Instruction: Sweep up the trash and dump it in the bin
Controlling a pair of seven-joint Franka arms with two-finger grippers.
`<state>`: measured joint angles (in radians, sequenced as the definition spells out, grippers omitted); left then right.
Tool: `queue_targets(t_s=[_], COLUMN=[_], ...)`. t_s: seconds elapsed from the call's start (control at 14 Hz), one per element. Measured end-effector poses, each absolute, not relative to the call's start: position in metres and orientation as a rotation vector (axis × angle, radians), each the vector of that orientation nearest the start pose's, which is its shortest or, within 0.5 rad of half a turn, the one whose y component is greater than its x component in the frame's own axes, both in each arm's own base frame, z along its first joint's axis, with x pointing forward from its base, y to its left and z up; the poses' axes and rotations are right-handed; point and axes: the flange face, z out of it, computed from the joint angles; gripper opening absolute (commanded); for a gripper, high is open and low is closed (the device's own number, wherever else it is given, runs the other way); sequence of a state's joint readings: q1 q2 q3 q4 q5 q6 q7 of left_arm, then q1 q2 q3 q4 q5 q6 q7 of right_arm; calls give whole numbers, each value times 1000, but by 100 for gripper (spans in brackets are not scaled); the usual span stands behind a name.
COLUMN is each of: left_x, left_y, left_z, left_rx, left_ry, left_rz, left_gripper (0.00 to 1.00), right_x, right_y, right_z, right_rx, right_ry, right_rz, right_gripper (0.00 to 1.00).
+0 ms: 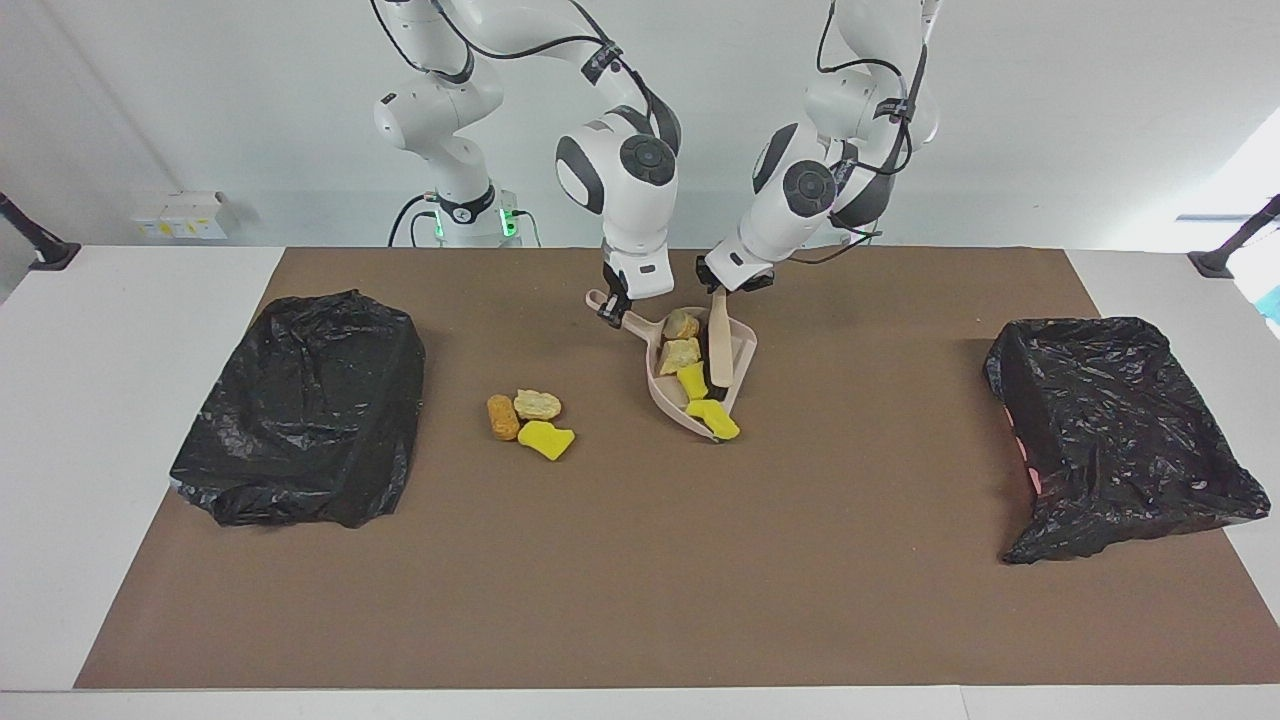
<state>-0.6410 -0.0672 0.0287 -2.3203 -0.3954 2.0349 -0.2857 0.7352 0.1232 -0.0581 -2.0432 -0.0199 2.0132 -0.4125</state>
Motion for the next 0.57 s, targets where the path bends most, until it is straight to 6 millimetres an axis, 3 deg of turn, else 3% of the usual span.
queue_targets(t_s=[0.36, 0.57], left_x=[413, 433], left_y=[-233, -202], left_z=[352, 367], left_rx=[-3243, -3211], left_ry=[71, 52], left_rz=[543, 546], left_gripper=[0, 0], right_x=[433, 435], right_y=[348, 349], right_z=[370, 375], right_rx=[-2709, -2711], right_ry=[-1660, -1656], right_rz=[236, 222], right_gripper=[0, 0])
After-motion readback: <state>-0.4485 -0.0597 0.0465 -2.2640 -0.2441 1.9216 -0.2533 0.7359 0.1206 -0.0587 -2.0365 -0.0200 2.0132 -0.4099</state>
